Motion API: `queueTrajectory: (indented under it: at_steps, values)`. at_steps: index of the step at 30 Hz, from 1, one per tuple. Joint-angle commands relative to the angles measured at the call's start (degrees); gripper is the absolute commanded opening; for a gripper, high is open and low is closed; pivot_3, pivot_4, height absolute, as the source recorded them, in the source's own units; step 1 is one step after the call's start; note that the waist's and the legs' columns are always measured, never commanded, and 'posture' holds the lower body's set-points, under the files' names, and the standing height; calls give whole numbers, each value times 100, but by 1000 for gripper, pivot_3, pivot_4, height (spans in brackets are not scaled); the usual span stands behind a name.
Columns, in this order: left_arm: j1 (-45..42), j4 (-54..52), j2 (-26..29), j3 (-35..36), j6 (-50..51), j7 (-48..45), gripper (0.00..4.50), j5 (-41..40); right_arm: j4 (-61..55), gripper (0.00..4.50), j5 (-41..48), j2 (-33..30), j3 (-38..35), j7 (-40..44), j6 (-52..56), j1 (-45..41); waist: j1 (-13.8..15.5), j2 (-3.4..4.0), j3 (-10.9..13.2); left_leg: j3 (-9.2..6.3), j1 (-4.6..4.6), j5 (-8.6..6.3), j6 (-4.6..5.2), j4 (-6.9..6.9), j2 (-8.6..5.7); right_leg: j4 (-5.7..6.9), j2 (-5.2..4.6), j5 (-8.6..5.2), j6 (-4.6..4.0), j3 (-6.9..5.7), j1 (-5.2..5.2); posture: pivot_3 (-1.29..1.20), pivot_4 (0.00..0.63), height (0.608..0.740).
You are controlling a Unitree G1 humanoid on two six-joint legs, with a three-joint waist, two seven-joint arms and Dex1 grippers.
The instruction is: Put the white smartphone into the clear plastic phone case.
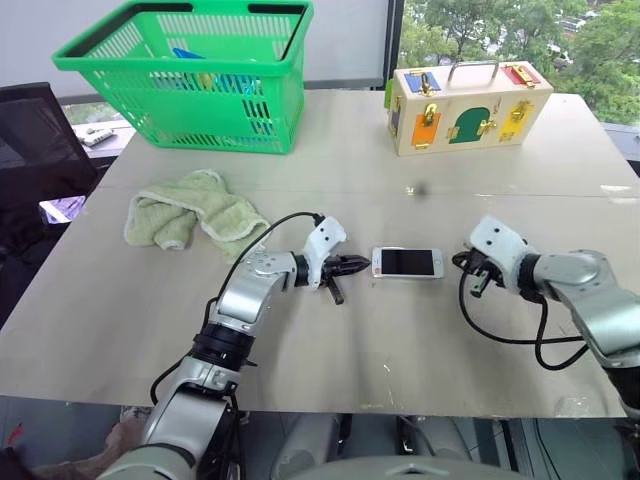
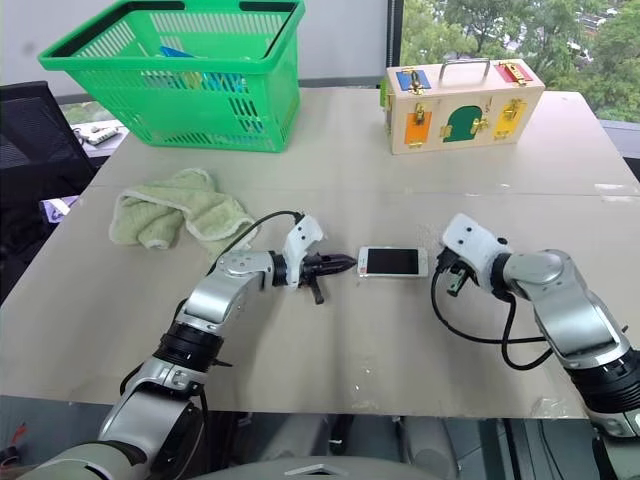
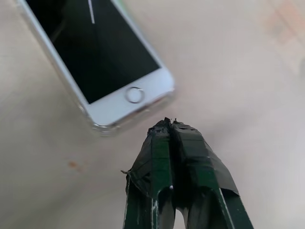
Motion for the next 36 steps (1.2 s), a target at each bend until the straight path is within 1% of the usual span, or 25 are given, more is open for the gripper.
queueTrajectory:
  at_steps: [1,6,14,20,24,28,31,33,36]
  values:
    - [-80,-7,-27,26,-107,1,0,-12,12,37,13,222,189,-32,-110,-205,-5,0,0,0,0,0,0,0,0,0,0,0,0,0,0,0,150,740]
    - [-108,-16,-49,27,-101,-13,0,3,36,37,46,477,353,0,-139,-313,-53,-1,-1,-1,3,0,0,3,0,2,1,0,0,0,2,0,150,740]
    - [-93,-44,3,95,-105,-32,0,-1,-51,37,63,614,335,76,-128,-247,-86,-1,-1,-1,6,0,0,4,0,6,4,0,0,1,2,0,150,740]
    - [-139,-22,179,399,-211,-82,0,-124,-39,37,22,378,-38,7,-156,-49,-75,-1,-1,0,4,0,0,3,1,5,3,0,0,1,2,0,150,740]
    - [-164,-303,156,472,-108,-298,0,-412,-66,37,106,228,-218,3,-191,62,-55,-1,0,-1,2,0,0,3,1,4,2,0,0,0,1,0,150,740]
    - [-228,-335,7,203,-140,-274,0,-280,-83,37,159,232,-214,-41,-189,55,-48,-1,0,-1,1,0,0,4,0,3,1,0,0,-1,2,0,150,740]
    - [-337,-124,-134,-63,-241,-190,0,-35,-105,37,192,286,-169,-80,-178,39,-36,-2,0,0,1,0,0,4,0,3,1,0,0,-1,3,0,150,740]
    - [-467,131,-144,-275,-237,-85,0,249,-116,37,196,313,-127,-92,-183,32,-45,-2,0,0,1,0,0,5,0,3,1,0,0,0,3,0,150,740]
    - [-553,299,-141,-397,-184,-2,0,417,-144,37,210,349,-80,-96,-182,16,-55,-2,0,-1,1,0,0,4,0,6,3,0,0,0,6,0,150,740]
